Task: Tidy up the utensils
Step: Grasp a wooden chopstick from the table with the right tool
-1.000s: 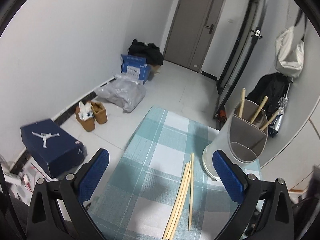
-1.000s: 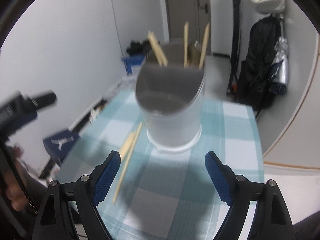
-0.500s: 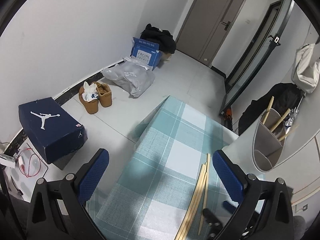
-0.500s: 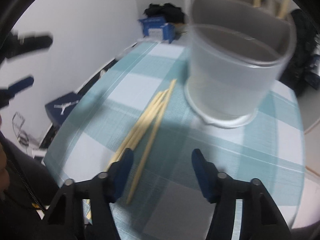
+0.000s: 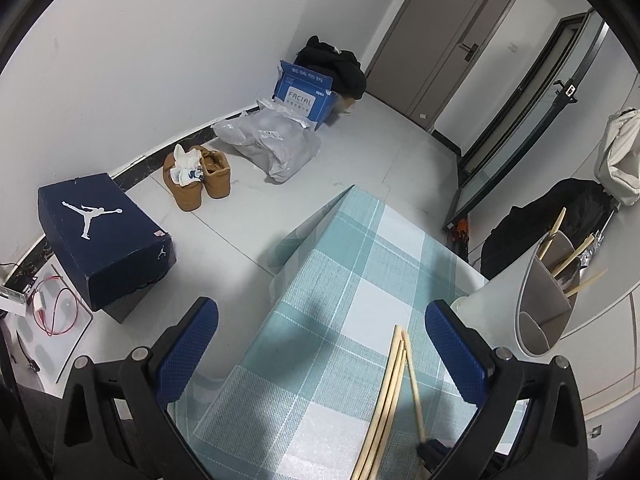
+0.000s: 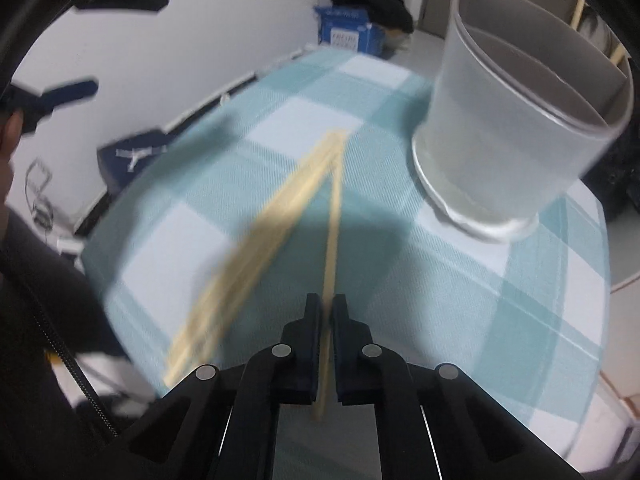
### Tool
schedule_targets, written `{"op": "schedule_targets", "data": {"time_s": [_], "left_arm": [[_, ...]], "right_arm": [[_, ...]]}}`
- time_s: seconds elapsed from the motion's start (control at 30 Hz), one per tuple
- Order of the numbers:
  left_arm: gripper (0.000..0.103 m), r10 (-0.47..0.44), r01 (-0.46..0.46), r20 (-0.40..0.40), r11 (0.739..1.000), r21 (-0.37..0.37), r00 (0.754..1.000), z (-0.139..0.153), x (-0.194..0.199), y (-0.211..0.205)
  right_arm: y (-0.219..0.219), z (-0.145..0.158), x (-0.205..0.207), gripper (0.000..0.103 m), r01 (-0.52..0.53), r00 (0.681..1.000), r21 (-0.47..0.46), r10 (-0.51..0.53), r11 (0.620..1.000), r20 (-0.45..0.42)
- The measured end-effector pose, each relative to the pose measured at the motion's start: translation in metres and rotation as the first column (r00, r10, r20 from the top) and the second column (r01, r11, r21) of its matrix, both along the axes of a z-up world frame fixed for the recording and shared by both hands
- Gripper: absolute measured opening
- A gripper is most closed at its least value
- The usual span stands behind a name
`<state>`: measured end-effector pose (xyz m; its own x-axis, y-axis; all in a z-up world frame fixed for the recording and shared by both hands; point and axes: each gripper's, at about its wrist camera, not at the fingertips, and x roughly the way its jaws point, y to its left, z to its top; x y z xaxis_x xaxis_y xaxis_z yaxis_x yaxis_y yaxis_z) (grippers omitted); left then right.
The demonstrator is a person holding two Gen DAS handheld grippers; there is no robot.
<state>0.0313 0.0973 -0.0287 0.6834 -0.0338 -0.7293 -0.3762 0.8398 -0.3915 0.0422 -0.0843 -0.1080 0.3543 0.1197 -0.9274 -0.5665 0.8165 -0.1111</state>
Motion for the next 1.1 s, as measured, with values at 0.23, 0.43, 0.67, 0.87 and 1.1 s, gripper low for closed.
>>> {"op": "schedule_targets", "data": {"time_s": [0.23, 0.43, 0.67, 0.87, 1.1], "left_arm": [[0.102, 0.015, -0.015, -0.022, 0.999, -0.028, 1.000, -0.003, 0.001, 0.002], [0.102, 0.006, -0.008, -0.036, 0.999, -0.039, 0.999, -0.004, 0.005, -0.005], [0.102, 0.008, -0.009, -0.035, 1.000, -0.003, 0.999, -0.003, 0.007, -0.009], [0.102, -0.011, 0.010, -0.036, 1.000, -0.027, 0.999, -0.010, 0.008, -0.010], [0.102, -0.063, 0.072, -0.130, 0.995, 0.065, 0.990, -0.026, 0.016, -0.023]], "right_arm": [[-0.042, 0.010, -0.015, 0.005, 0.007, 0.997, -0.058, -0.012, 0.998, -0.082], [-0.064, 0.014, -0.024, 0.008, -0.035, 0.986, -0.075, 0.022, 0.997, -0.164], [-0.055, 0.025, -0.011, 0.025, -0.118, 0.986, -0.064, 0.109, 0.991, -0.128], [-0.034, 0.021, 0.034, 0.024, -0.066, 0.996, 0.027, 0.068, 0.997, -0.064], [-0.012, 0.005, 0.054, 0.019, -0.046, 0.998, 0.014, 0.047, 0.999, -0.032]]}}
